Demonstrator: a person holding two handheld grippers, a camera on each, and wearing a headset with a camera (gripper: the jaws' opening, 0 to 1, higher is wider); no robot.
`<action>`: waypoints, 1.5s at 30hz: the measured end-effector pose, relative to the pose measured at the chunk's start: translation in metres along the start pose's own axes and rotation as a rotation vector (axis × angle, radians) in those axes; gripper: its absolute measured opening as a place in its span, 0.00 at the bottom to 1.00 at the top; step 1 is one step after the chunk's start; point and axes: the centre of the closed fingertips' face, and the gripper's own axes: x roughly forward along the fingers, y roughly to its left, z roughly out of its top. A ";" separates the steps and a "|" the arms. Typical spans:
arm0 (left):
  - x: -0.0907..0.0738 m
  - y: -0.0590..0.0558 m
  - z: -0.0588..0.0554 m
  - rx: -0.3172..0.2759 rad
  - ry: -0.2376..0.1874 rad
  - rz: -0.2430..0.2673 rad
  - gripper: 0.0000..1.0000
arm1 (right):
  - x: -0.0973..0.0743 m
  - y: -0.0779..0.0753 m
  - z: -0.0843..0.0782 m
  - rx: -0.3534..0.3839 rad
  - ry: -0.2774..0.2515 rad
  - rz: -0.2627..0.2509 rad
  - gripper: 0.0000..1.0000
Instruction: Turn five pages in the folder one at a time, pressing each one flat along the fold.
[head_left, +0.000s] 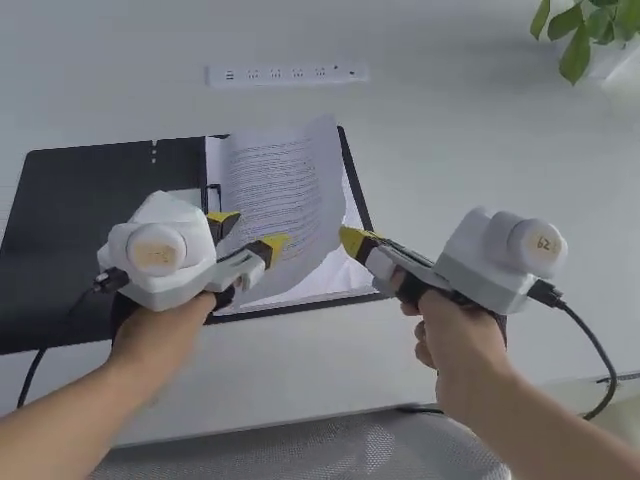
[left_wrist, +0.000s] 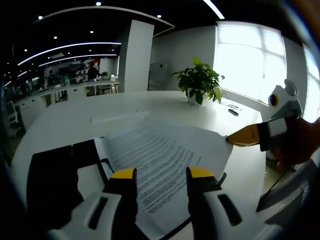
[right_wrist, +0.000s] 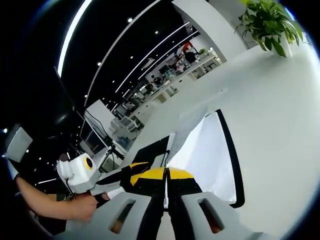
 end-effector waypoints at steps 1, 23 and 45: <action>-0.003 0.002 0.000 0.000 -0.002 0.003 0.38 | 0.001 0.004 0.000 -0.006 0.002 0.007 0.00; -0.104 0.069 0.020 -0.028 -0.094 0.133 0.38 | 0.038 0.113 -0.008 -0.215 0.048 0.201 0.00; -0.179 0.121 0.011 -0.037 -0.120 0.241 0.38 | 0.101 0.160 -0.076 -0.383 0.192 0.215 0.00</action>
